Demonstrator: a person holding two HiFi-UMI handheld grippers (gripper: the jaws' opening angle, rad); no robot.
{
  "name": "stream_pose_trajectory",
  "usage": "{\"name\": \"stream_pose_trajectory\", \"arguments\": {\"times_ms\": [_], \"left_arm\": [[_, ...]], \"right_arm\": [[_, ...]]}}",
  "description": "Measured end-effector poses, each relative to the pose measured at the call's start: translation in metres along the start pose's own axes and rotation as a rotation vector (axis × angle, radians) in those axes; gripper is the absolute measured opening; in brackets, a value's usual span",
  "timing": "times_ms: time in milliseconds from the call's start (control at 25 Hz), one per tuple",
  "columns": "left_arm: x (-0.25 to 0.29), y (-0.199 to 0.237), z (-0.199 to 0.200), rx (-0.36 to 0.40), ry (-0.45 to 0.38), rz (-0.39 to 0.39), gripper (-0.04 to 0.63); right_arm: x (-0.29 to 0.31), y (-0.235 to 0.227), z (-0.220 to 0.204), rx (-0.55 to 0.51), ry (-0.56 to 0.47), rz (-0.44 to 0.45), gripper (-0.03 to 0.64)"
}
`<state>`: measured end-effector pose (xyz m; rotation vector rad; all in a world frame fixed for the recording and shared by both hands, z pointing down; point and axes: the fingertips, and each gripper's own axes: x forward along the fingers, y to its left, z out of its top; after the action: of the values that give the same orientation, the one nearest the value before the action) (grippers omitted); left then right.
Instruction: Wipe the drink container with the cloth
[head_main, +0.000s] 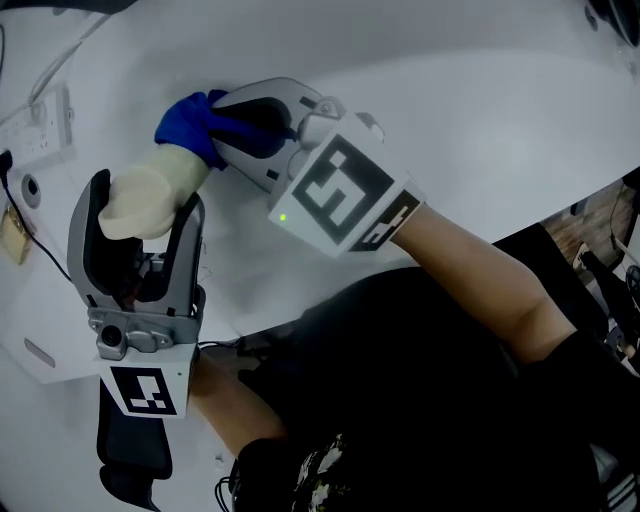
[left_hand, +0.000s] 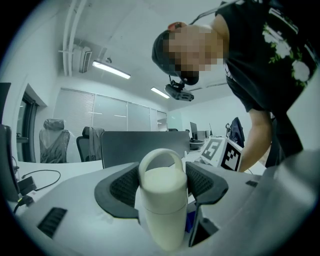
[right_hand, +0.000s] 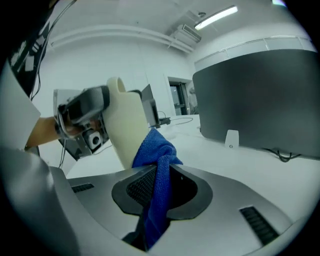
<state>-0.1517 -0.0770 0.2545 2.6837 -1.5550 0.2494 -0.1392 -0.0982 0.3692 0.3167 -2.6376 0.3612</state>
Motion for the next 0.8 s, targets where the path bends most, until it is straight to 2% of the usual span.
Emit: {"name": "stream_pose_trajectory", "arguments": {"times_ms": [120, 320, 400, 480, 640, 800], "left_arm": [[0.002, 0.001, 0.000, -0.004, 0.009, 0.011, 0.282], [0.004, -0.001, -0.002, 0.059, 0.081, 0.053, 0.282], [0.004, -0.004, -0.001, 0.094, 0.094, 0.088, 0.310], [0.004, -0.002, 0.002, 0.098, 0.088, 0.166, 0.318], [0.002, 0.004, 0.007, 0.038, 0.075, 0.378, 0.318], [-0.002, 0.010, 0.000, -0.074, 0.068, 0.520, 0.318]], "right_arm": [[0.007, -0.001, -0.022, -0.056, 0.090, -0.013, 0.057], [0.012, -0.002, -0.025, -0.051, 0.092, -0.016, 0.057], [0.011, -0.003, -0.026, -0.036, 0.085, -0.017, 0.057], [0.011, -0.003, -0.026, -0.021, 0.079, -0.018, 0.057], [0.011, -0.003, -0.028, -0.016, 0.074, -0.022, 0.057], [0.012, -0.003, -0.026, -0.022, 0.065, -0.027, 0.057]]}}
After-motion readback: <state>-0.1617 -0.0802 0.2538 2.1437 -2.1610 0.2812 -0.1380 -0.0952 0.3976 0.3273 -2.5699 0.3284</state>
